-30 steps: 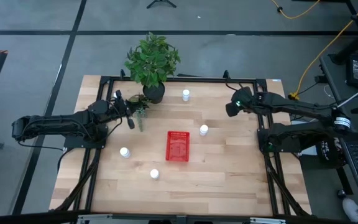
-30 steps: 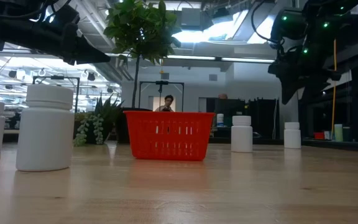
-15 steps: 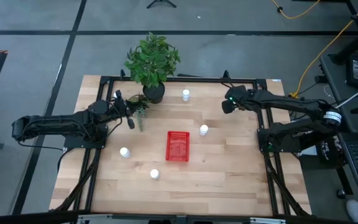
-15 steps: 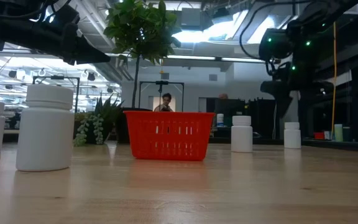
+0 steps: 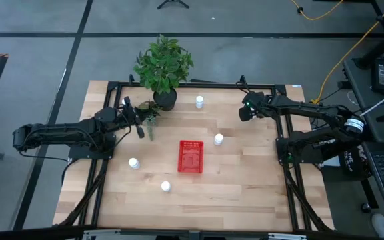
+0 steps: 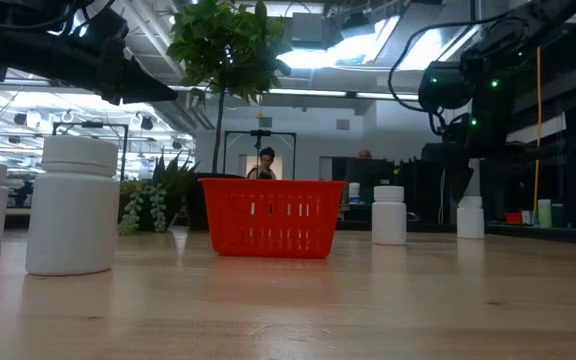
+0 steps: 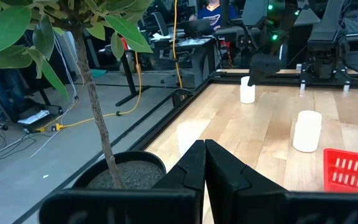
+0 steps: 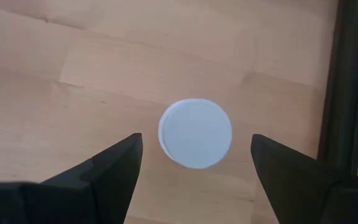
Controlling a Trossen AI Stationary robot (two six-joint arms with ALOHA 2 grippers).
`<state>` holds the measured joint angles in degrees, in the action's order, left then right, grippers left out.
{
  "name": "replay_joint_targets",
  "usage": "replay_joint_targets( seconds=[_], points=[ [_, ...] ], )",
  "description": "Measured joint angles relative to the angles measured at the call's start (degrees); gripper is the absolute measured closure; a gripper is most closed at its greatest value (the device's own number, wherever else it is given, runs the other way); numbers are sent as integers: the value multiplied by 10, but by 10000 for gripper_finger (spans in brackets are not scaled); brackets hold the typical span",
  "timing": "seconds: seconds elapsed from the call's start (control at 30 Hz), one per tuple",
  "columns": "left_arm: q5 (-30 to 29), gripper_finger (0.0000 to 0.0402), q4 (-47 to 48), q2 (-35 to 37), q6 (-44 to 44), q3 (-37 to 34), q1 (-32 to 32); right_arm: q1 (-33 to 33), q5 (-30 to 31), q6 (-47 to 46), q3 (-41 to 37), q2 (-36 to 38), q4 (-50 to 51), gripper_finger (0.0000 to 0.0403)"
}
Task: Pick and place pill bottles into a basket
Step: Put the white medicine bottle into the red bin
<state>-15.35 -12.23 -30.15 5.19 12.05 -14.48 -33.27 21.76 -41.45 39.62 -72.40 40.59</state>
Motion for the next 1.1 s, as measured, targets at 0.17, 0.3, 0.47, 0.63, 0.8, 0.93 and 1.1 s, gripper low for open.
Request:
replay_joint_targets(
  seconds=[0.17,0.3,0.47,0.63,0.8,0.93,1.1],
  points=[
    [0,398,0,0,0,0,0,-7,-1,17,0,0,-41,102],
    [0,398,1,0,-1,0,0,-15,-9,18,0,0,-38,102],
    [0,398,4,0,-1,0,0,-18,-10,15,0,0,-26,102],
    [0,398,4,0,-1,0,0,-18,-22,15,0,0,-17,118],
    [0,398,4,0,-1,0,0,-18,-22,12,0,0,-17,142],
    [0,398,4,0,-1,0,0,-18,-22,12,0,0,-17,151],
    [0,398,4,0,-12,0,0,-18,-21,9,0,0,-17,154]
  ],
)
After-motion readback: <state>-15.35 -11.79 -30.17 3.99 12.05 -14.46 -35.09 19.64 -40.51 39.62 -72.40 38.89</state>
